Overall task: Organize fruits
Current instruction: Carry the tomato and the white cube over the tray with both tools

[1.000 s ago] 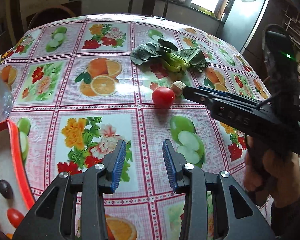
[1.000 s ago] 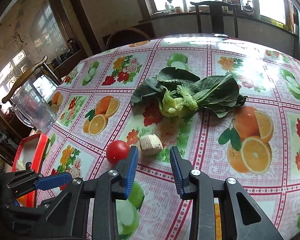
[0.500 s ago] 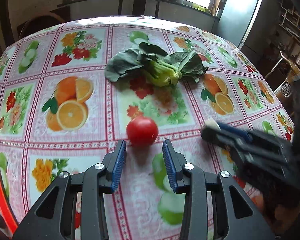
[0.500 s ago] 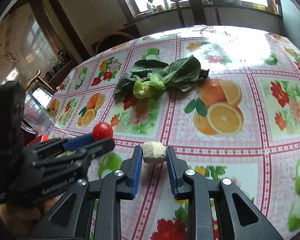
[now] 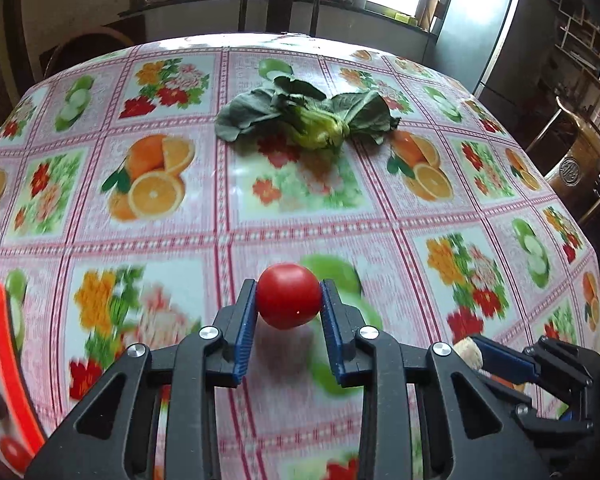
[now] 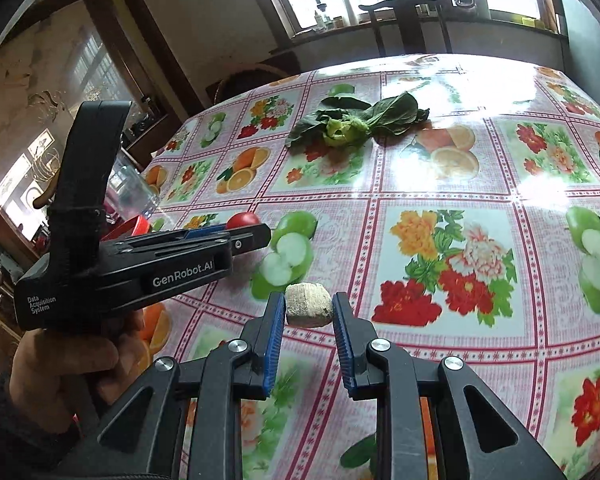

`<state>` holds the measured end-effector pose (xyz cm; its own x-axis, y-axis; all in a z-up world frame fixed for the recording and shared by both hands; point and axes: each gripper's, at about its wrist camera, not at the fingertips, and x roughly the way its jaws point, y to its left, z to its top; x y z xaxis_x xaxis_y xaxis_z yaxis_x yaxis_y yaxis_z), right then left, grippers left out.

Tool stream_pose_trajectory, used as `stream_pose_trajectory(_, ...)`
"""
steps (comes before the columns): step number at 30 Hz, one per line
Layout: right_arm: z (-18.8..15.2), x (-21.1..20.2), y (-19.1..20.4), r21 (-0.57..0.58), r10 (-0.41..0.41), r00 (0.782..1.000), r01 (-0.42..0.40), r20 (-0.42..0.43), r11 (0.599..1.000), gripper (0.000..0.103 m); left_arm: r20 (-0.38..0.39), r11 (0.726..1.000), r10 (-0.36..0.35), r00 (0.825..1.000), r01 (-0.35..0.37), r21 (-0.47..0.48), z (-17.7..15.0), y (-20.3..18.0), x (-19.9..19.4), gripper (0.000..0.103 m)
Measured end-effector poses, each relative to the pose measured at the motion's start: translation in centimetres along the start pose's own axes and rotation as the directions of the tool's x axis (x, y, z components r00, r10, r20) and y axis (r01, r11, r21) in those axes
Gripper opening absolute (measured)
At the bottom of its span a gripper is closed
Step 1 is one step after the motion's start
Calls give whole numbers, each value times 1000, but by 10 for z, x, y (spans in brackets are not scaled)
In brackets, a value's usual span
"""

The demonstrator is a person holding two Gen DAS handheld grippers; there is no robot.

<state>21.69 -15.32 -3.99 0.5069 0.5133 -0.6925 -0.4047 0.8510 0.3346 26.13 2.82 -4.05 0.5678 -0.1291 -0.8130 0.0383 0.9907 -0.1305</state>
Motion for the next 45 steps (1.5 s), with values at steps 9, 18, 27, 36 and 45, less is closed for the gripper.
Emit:
stream_pose_trajectory(9,-32,-31,41,-32,70,998,-70,-5,997,24,53,999,-5,999,8,-48,-61,8,-71,28)
stream_pose_trajectory(18,-64,-62,93,-92,136,991,-136,-7,986,25,102,994,29,994,-18,-104,-117,30,-132,28)
stream_pose_trajectory(27,-87,-75,143,-183,174,984,-177,-33,967,25,118,989,73,990,-57,-135,-163,47,-169,28)
stream_pose_trajectory(36,-96,-75,177,-241,201,978,-209,-57,948,25,140,984,116,983,-94,-152,-190,66,-198,28)
stream_pose_trajectory(45,-106,-63,202,-271,223,970,-240,-95,932,25,143,971,145,979,-113,-212,-213,94,-208,28)
